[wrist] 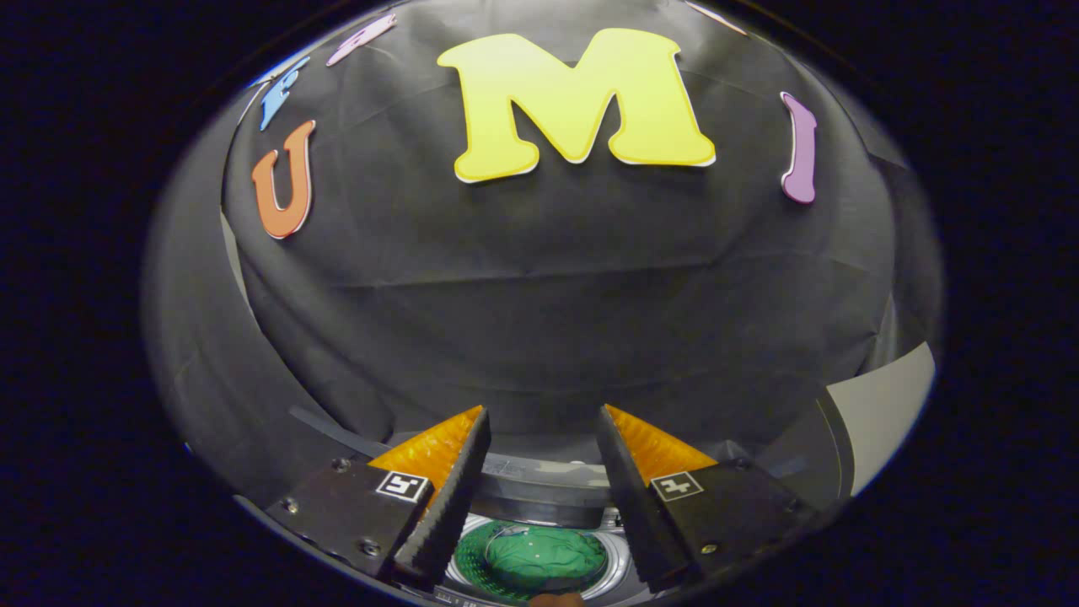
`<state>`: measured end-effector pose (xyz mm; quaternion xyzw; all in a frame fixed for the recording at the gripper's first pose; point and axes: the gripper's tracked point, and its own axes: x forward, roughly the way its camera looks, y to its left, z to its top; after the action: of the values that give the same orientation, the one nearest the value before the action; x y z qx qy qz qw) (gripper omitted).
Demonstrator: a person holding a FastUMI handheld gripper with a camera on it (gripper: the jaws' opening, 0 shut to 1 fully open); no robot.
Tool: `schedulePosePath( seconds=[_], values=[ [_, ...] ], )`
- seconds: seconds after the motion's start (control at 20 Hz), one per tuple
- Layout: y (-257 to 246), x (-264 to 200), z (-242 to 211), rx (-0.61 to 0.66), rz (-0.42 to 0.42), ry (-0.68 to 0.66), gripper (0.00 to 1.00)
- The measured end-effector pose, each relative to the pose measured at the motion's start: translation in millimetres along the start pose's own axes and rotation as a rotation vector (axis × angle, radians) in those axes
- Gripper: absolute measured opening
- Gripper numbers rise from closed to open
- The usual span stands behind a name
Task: Put the clothes into the washing machine and then close the washing machine lid.
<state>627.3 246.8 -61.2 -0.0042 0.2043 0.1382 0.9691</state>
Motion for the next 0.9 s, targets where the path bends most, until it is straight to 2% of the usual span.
schedulePosePath(
  seconds=[0.75, 0.9],
  values=[
    [3.9, -17.7, -14.1, -0.041, 0.007, -0.165, 0.82],
    [7.7, -37.1, -39.7, -0.047, 0.028, -0.189, 0.82]
  ],
)
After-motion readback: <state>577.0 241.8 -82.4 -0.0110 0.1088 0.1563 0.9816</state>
